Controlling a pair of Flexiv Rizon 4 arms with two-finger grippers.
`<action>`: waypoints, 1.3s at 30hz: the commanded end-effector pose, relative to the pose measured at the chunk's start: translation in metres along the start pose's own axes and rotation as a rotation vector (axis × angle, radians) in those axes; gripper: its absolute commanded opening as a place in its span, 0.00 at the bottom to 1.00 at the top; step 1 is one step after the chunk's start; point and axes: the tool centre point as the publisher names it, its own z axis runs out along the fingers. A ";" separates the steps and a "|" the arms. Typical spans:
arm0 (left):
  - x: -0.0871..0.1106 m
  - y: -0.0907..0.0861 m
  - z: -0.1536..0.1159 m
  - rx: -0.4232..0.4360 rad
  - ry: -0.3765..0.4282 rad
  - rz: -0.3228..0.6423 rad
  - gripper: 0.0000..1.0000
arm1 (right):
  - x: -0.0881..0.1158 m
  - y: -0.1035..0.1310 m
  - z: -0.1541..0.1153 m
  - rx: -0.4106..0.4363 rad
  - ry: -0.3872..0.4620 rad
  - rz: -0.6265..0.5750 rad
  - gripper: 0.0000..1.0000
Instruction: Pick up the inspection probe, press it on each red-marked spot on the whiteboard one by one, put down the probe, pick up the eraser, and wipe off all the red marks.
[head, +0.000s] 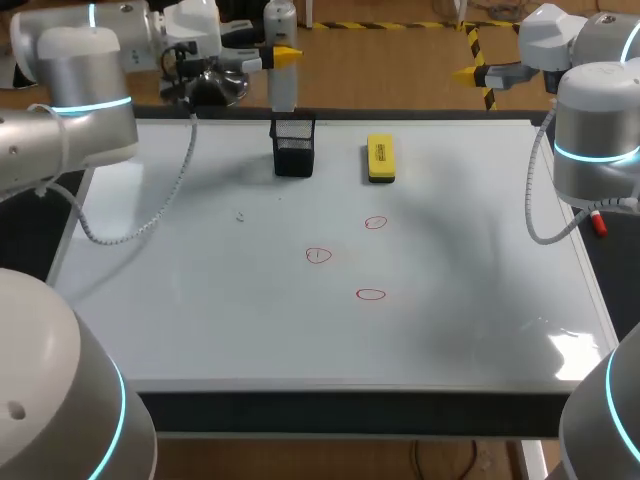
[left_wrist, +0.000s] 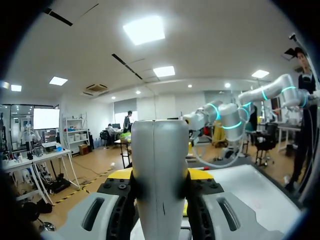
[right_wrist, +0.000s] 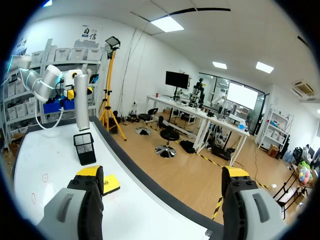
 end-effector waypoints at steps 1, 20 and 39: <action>0.012 -0.012 -0.017 -0.010 -0.033 -0.006 0.00 | 0.000 0.000 0.000 -0.001 0.001 0.000 1.00; 0.051 -0.006 -0.087 -0.041 -0.109 0.010 0.00 | 0.000 0.000 0.000 -0.001 0.001 0.000 1.00; 0.070 0.038 -0.124 -0.013 -0.131 -0.015 0.00 | 0.000 0.000 0.000 -0.001 0.001 0.000 1.00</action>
